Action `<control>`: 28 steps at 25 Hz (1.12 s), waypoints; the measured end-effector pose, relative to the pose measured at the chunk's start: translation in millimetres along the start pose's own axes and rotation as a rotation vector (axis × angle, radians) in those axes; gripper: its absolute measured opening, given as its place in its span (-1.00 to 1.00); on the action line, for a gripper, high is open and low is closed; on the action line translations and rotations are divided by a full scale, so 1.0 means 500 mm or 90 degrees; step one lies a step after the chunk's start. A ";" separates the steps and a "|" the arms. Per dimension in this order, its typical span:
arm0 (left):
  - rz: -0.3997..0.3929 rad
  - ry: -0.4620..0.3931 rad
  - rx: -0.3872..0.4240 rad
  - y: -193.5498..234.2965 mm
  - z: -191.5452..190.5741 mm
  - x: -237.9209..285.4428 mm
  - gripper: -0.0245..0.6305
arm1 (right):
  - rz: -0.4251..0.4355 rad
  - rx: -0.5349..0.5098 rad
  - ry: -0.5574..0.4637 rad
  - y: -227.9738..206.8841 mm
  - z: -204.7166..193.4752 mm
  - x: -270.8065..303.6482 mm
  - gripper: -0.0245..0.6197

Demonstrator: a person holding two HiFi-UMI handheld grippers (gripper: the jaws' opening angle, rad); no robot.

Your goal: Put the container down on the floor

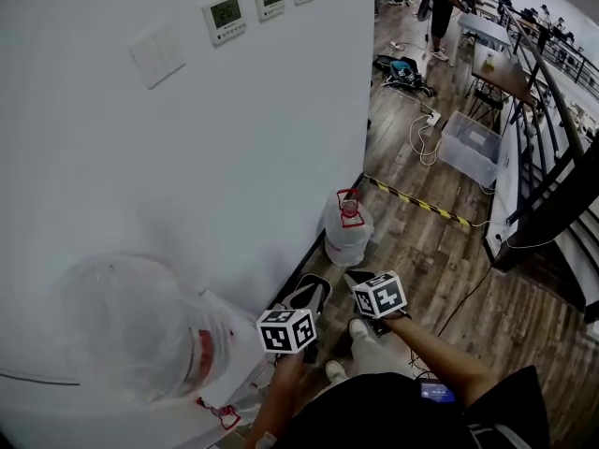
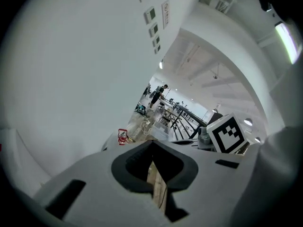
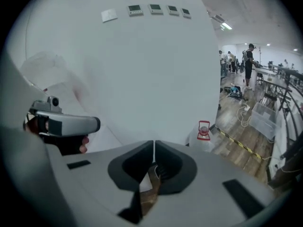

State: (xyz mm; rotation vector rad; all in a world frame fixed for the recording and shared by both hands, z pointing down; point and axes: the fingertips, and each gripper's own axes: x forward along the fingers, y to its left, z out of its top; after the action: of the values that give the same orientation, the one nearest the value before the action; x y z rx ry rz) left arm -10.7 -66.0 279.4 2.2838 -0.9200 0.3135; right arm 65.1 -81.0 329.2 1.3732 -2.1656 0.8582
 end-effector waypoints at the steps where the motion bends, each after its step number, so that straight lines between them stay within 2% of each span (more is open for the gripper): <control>1: -0.003 -0.010 0.006 -0.008 0.010 -0.010 -0.88 | -0.002 -0.004 -0.009 0.009 0.006 -0.008 -0.81; 11: -0.013 -0.066 0.047 -0.046 0.083 -0.078 -0.88 | -0.019 -0.028 -0.087 0.050 0.078 -0.088 -0.81; 16: -0.024 -0.081 0.066 -0.079 0.106 -0.078 -0.88 | -0.036 -0.053 -0.091 0.029 0.094 -0.110 -0.81; 28: -0.003 -0.137 0.079 -0.212 0.110 -0.099 -0.88 | 0.008 -0.089 -0.137 0.032 0.103 -0.244 -0.81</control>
State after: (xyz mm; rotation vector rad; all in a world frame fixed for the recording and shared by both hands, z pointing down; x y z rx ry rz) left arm 25.5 -17.7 164.9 2.4688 -1.0277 0.1265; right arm 99.5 -33.8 209.5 1.4386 -2.3473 0.5739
